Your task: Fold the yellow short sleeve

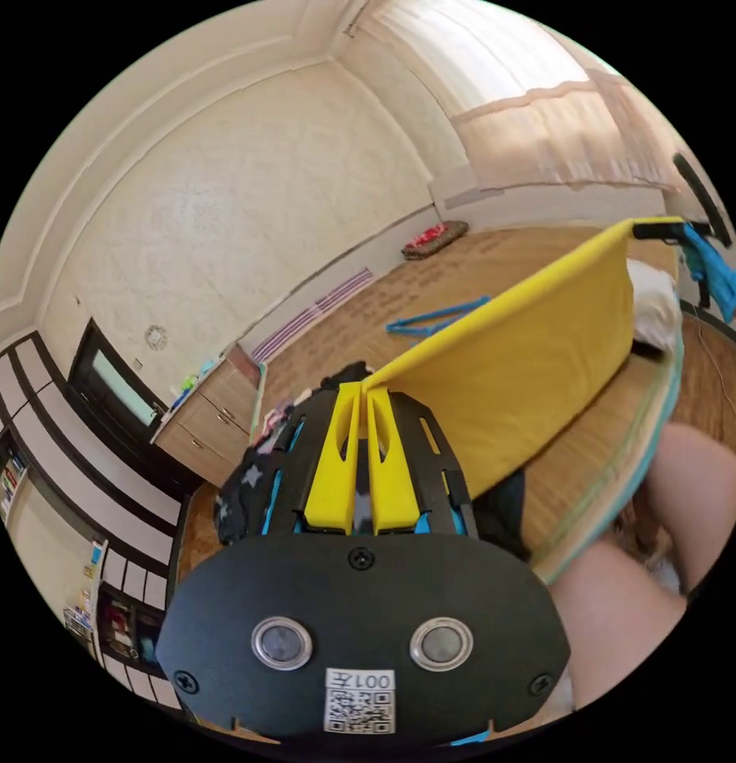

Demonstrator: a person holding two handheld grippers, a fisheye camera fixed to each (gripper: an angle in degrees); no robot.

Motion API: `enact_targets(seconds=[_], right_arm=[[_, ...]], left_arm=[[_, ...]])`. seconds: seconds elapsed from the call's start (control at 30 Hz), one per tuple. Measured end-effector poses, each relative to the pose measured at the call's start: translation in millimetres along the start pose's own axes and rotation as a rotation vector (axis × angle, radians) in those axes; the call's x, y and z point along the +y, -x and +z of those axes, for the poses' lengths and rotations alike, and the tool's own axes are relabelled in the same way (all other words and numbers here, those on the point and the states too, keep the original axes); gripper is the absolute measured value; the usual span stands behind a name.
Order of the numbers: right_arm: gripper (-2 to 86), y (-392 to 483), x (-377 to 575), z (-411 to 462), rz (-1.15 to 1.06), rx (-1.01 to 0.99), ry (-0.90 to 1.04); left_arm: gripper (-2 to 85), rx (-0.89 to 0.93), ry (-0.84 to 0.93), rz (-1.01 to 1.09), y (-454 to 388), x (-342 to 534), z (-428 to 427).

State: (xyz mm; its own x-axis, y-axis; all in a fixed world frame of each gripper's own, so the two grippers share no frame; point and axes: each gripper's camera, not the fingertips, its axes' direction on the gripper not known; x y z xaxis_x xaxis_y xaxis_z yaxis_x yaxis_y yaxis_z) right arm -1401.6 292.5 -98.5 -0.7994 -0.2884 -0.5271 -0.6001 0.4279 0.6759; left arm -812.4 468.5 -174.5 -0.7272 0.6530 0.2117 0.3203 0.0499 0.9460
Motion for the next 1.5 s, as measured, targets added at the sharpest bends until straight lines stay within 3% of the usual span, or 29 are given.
enact_targets(seconds=[0.17,0.3,0.4,0.63,0.77,1.07,1.23,1.5], right_arm=[[2.5,-14,-32,-37,-0.004,0.031,-0.175],[2.5,-10,-24,-58,-0.071,-0.067,-0.182],[2.5,5,-2,-62,-0.159,-0.174,-0.114],[2.1,80,91,-29,-0.433,-0.314,0.275],[1.9,102,121,-16,-0.459,-0.458,0.41],[1.9,133,120,-16,-0.55,-0.487,0.441],[1.9,142,127,-3,-0.532,-0.484,0.47],[1.8,145,118,7,-0.513,-0.47,0.444]], left_arm=[[-1.6,-0.11,-0.089,0.006,30,-96,10],[-1.6,-0.102,-0.108,0.011,44,-103,13],[-1.6,-0.038,-0.056,-0.003,53,-75,32],[-1.6,0.143,0.249,0.039,36,68,97],[-1.6,0.206,0.361,0.051,36,137,109],[-1.2,0.301,0.393,-0.07,89,153,105],[-0.6,0.261,0.452,-0.101,89,161,92],[2.0,0.42,0.276,0.05,46,100,40]])
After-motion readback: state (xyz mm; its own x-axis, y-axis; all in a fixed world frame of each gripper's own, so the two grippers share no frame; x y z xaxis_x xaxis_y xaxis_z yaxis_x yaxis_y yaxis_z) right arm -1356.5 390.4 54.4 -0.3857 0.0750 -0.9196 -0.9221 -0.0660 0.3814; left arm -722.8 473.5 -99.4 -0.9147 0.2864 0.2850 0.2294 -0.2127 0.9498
